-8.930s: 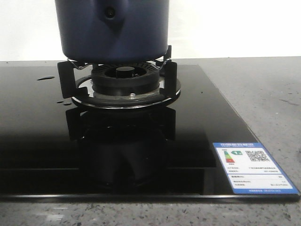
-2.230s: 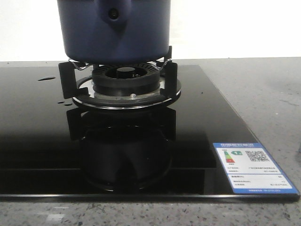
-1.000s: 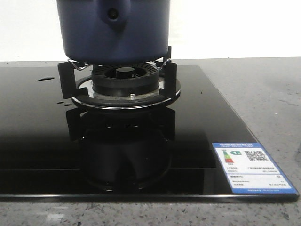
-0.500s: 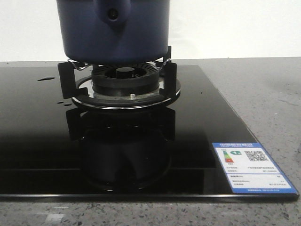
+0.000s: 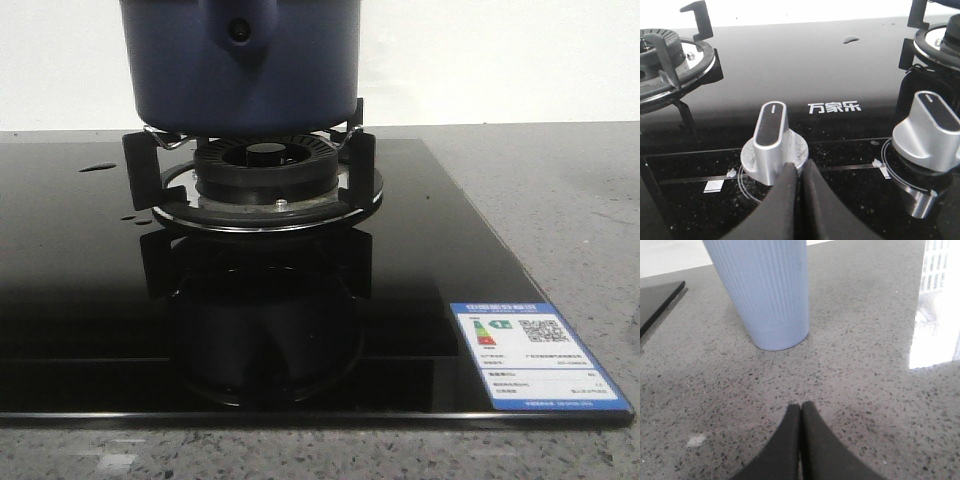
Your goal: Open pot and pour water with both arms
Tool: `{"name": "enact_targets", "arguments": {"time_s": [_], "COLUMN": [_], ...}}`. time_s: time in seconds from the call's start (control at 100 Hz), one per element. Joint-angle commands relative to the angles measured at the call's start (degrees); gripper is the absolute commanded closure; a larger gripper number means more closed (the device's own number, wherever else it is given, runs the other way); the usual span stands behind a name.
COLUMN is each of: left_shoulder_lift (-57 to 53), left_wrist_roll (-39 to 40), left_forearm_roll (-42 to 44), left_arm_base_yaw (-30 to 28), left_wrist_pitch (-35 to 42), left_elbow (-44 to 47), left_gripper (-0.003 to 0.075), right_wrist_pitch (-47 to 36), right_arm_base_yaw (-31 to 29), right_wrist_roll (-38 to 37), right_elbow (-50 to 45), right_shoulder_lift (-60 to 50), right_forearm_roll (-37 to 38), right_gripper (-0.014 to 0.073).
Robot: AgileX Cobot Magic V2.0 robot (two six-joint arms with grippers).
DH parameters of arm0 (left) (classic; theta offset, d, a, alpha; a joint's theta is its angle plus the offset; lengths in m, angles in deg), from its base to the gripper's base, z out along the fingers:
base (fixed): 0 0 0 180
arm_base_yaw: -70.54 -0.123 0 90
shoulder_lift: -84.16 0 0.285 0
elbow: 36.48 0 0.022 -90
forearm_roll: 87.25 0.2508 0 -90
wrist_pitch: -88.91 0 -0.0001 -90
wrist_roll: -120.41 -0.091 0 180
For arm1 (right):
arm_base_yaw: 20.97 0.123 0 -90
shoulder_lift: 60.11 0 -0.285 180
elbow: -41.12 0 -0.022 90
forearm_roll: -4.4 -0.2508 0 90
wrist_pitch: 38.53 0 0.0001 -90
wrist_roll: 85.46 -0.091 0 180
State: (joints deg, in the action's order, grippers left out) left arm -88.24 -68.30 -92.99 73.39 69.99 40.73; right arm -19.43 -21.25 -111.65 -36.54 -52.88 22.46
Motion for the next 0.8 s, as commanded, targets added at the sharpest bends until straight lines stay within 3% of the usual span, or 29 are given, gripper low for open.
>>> {"name": "enact_targets", "arguments": {"time_s": [0.0, 0.79], "left_shoulder_lift": [-1.5, -1.5], "left_wrist_roll": [0.6, 0.6], "left_forearm_roll": [-0.5, -0.5], "left_arm_base_yaw": [-0.1, -0.1], "left_wrist_pitch": [2.7, 2.7], "left_elbow": [2.0, 2.0], "left_gripper": [0.0739, 0.0739], "right_wrist_pitch": [-0.9, -1.6], "right_arm_base_yaw": [-0.6, -0.8], "right_wrist_roll": [0.9, 0.9], "right_elbow": [-1.6, -1.6], "right_shoulder_lift": [-0.9, -0.9], "right_forearm_roll": [-0.7, -0.7], "right_gripper": [0.0660, 0.0660]}}
